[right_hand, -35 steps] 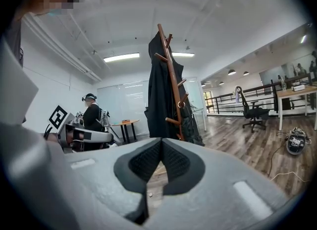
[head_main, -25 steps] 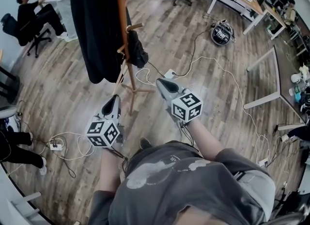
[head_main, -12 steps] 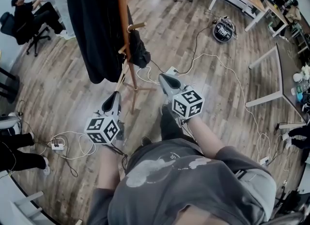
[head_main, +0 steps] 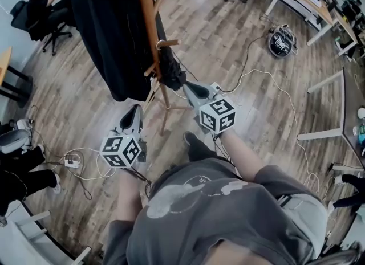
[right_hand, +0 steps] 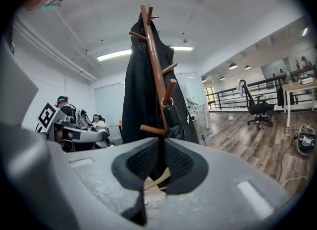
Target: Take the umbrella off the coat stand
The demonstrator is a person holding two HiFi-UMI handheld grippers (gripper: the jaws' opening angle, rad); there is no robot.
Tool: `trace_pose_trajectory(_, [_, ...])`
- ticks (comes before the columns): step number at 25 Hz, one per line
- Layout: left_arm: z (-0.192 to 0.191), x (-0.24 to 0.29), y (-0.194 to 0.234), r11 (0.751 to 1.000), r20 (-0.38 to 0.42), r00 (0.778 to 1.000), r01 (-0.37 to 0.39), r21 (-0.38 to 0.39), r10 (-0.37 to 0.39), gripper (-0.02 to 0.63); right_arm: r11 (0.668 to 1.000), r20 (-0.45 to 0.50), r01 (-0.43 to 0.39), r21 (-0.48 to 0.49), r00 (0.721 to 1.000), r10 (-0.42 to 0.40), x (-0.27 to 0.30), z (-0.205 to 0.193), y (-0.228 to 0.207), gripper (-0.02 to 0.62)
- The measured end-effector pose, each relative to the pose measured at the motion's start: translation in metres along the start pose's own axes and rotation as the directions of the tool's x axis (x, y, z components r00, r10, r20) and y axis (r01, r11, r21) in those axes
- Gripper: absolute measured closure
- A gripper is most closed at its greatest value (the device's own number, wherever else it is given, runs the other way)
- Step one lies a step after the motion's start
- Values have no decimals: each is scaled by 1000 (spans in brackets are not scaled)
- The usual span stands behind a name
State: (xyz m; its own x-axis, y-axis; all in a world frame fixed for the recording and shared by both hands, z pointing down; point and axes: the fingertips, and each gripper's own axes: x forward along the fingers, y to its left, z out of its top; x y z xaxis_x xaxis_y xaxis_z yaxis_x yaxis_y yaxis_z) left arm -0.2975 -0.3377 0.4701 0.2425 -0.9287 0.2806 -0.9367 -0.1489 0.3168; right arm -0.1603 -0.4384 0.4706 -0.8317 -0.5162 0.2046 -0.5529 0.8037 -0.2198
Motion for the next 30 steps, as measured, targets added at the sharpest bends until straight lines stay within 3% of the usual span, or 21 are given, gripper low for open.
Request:
trace_pose_trajectory(1, [3, 6, 4, 1000, 2, 1000, -14, -3, 14, 600, 1000, -5, -17, 3, 1000, 17, 8, 1, -5, 530])
trace_pose_trajectory(4, [7, 22, 11, 999, 2, 999, -47, -10, 47, 600, 999, -35, -51, 9, 998, 51, 32, -1, -19, 466])
trace_pose_trajectory(11, [9, 52, 22, 993, -3, 994, -112, -37, 112, 600, 995, -99, -101, -4, 990, 100, 78, -11, -47, 222])
trace_pose_trajectory(19, [16, 71, 25, 982, 12, 983, -183, -46, 184, 601, 986, -199, -147, -78, 971, 129, 122, -31, -63, 189])
trace_pose_trajectory(30, [20, 70, 44, 960, 3, 962, -271, -65, 271, 600, 974, -240, -190, -123, 958, 156, 163, -48, -65, 189])
